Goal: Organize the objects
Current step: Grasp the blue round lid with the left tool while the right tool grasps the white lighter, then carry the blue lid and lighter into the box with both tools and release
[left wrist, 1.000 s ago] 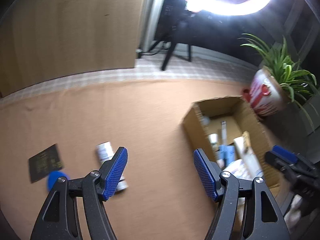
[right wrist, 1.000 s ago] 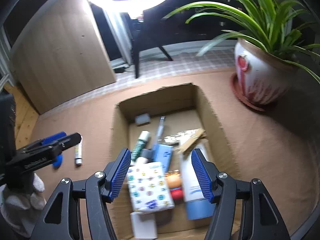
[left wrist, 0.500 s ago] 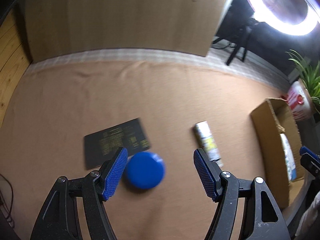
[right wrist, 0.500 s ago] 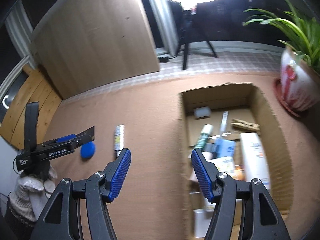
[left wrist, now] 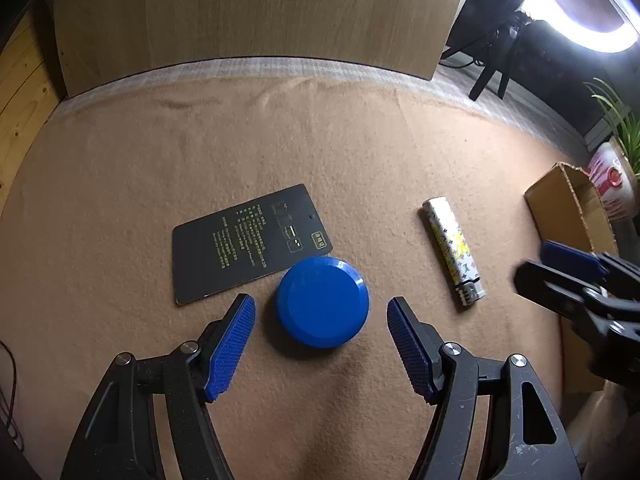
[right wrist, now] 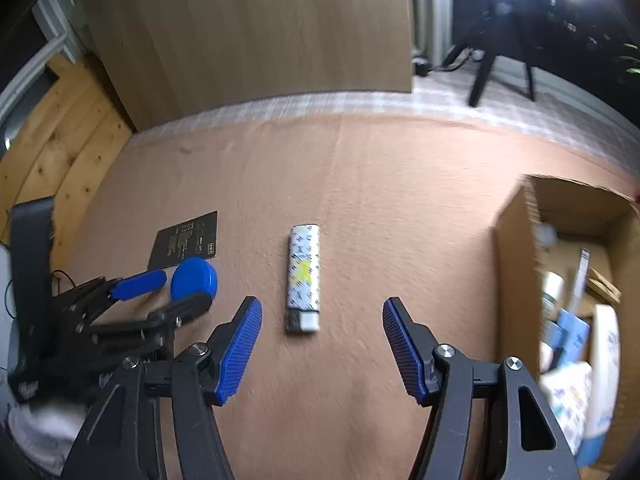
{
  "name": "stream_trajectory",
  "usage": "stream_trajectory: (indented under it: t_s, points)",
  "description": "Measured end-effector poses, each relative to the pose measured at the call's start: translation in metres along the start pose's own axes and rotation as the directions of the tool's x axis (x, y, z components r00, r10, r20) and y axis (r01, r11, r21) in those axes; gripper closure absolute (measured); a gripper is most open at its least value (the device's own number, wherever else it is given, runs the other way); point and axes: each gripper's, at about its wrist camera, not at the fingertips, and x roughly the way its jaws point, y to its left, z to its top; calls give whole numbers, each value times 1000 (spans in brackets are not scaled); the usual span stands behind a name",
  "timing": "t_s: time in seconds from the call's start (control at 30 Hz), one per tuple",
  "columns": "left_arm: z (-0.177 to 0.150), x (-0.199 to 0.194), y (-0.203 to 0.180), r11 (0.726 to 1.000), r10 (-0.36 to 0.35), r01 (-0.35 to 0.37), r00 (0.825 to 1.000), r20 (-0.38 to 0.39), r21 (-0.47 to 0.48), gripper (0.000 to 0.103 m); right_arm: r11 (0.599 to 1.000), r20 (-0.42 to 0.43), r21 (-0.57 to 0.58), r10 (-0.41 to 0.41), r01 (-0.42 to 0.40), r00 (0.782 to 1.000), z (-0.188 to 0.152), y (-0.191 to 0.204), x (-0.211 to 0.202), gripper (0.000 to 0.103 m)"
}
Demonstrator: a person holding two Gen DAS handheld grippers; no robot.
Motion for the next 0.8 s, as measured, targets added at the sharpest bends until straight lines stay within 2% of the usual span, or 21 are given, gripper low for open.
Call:
stream_trajectory:
  t_s: [0.3,0.37,0.4,0.47,0.53,0.6,0.8]
  points:
    - [0,8,-3,1000,27,-27,1000,4,5,38,998,-93,-48,-44,39,995,15,13,44,44]
    - [1,7,-2,1000,29,-29,1000,8,0,44,997,-105,-55,-54,48,993,14,14,49,46]
    - [2,7,-1,999,35,-35,999,11,-3,49,996,-103,-63,-64,58,993,14,15,49,49]
    - [2,8,0,999,31,-31,999,14,-8,49,994,-100,-80,-81,73,992,14,18,50,59]
    - [2,8,-1,999,35,-35,999,17,-1,49,993,-100,-86,-90,81,991,15,17,49,74]
    - [1,8,-2,999,34,-34,999,20,-2,49,993,-101,-87,-87,79,991,14,15,48,82]
    - [-7,3,-1,999,11,-11,1000,18,-31,49,997,-83,-59,-61,56,995,2,6,37,82]
